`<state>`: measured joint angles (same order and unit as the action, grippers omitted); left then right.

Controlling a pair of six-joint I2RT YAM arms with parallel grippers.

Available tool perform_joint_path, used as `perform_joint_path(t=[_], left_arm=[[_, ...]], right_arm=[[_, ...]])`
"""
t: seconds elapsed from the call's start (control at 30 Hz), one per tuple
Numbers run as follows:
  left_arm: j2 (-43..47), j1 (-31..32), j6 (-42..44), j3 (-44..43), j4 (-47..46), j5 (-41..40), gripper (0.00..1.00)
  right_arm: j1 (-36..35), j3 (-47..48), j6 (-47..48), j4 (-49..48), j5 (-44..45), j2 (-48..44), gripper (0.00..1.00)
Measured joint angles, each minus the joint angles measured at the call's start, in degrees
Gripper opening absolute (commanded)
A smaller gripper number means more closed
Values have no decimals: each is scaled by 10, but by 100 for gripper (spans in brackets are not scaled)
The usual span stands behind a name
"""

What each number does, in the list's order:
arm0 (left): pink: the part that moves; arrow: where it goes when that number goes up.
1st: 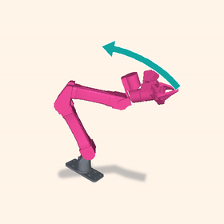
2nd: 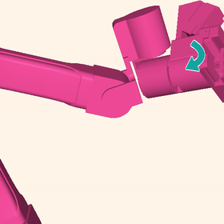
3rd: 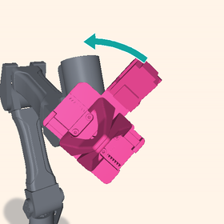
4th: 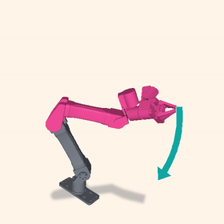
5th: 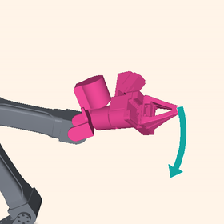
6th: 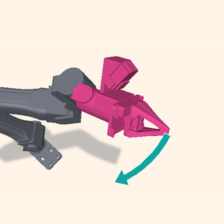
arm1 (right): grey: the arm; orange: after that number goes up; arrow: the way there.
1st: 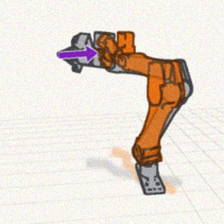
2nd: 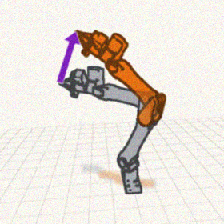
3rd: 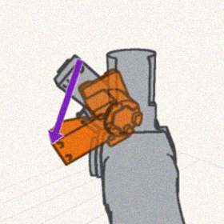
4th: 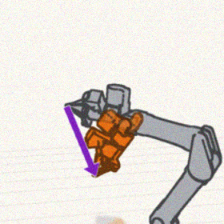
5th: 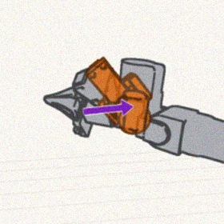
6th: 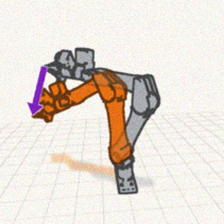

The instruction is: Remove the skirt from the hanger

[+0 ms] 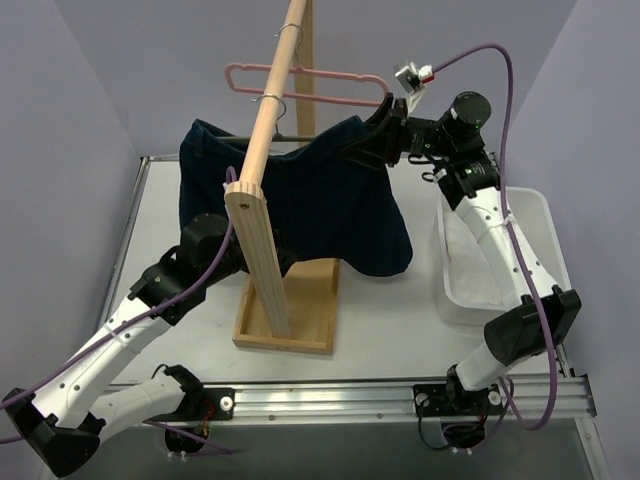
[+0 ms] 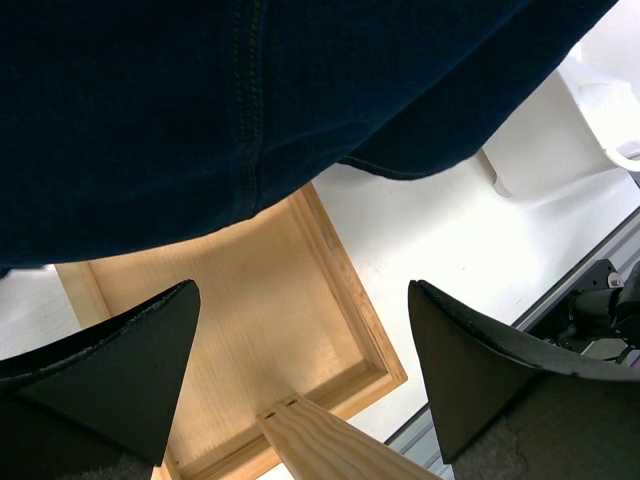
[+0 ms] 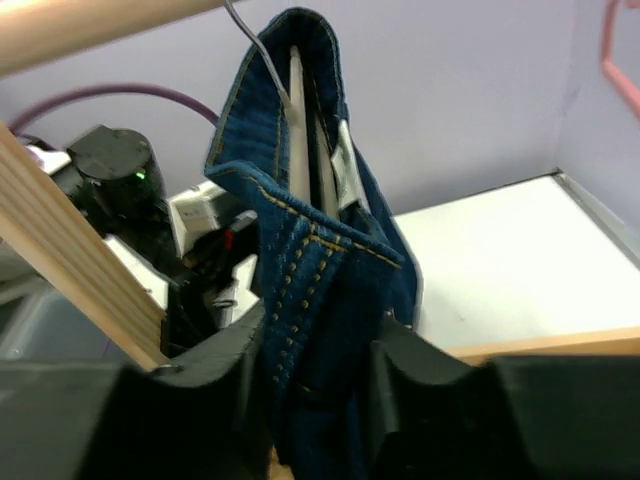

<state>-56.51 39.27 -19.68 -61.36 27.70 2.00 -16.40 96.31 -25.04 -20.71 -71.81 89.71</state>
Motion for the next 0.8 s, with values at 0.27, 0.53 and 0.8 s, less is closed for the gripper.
perform_joint_path(t=[0.27,0.53,0.8], left_arm=[[4,0,-1,0,1,0,94],[6,0,-1,0,1,2,94],[6,-1,-6,6,-26,29,94]], right_arm=[[-18,-37,-150,-189,-19,22,0],[-17,-92,-291,-367,-28,22,0],[15,-101,-413,-470,-33,16,0]])
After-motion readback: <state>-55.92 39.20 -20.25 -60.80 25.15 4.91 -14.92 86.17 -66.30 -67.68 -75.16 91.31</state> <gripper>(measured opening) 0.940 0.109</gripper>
